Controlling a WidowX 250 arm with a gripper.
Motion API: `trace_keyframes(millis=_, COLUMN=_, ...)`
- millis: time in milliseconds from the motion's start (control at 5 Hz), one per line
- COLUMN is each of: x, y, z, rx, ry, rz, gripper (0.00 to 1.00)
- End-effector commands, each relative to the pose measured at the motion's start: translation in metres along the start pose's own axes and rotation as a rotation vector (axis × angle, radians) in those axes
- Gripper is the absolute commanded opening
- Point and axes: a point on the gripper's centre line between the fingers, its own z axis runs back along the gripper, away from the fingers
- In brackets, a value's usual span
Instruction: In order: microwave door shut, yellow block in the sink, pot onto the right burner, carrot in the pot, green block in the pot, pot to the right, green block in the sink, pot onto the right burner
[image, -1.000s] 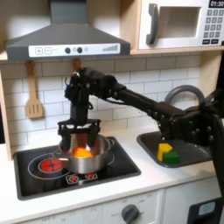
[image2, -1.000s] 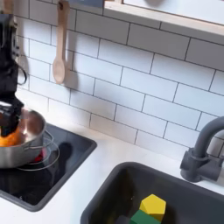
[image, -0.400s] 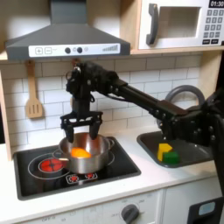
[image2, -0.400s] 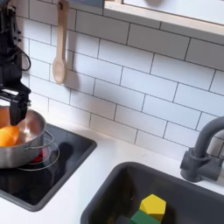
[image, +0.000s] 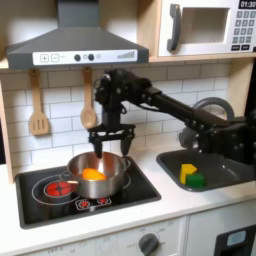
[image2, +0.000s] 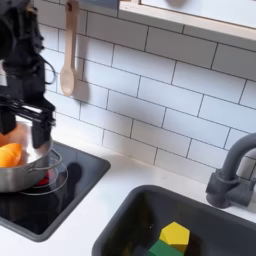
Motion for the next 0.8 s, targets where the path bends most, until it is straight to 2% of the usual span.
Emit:
trace_keyframes(millis=0, x=-0.003, y=-0.040, z=0.001, rx=-0.015, ry=0.008, rz=-0.078, gripper=1.00)
trace_keyframes(millis=200, x=-0.005, y=-0.050, z=-0.005, rx=-0.031, ry=0.025, rz=-0.094, gripper=1.00)
trace_keyframes(millis=600, x=-0.005, y=-0.049, z=-0.003, rx=-0.026, ry=0.019, rz=-0.094, gripper=1.00)
